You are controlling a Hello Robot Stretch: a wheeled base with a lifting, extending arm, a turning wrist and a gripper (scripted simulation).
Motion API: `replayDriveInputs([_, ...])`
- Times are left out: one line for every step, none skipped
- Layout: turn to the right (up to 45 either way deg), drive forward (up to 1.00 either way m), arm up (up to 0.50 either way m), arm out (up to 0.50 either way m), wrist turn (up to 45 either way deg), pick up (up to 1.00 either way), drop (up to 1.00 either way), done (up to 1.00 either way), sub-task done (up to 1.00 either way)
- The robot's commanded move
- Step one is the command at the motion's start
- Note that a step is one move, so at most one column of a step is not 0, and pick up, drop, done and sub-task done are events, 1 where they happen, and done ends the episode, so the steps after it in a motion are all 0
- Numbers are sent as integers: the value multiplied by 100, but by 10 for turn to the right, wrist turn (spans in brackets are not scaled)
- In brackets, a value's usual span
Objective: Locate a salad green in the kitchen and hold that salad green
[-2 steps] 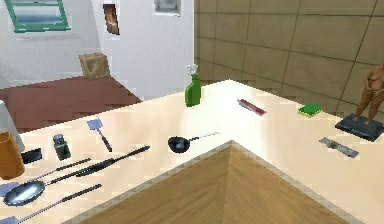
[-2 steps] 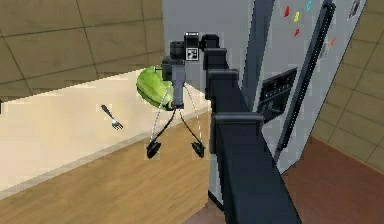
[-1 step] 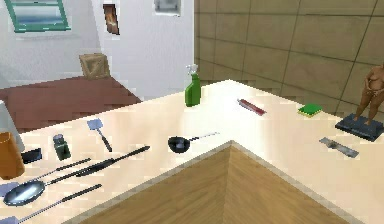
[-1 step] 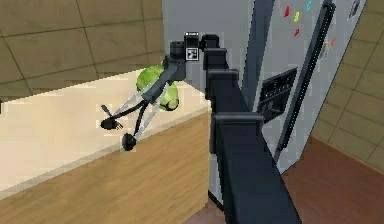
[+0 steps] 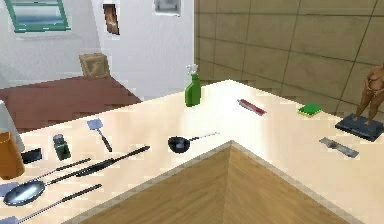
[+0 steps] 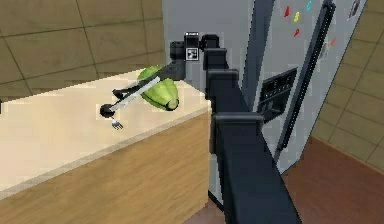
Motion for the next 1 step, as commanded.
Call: replayDriveInputs([0, 0, 0, 0, 450, 0, 0, 0, 0])
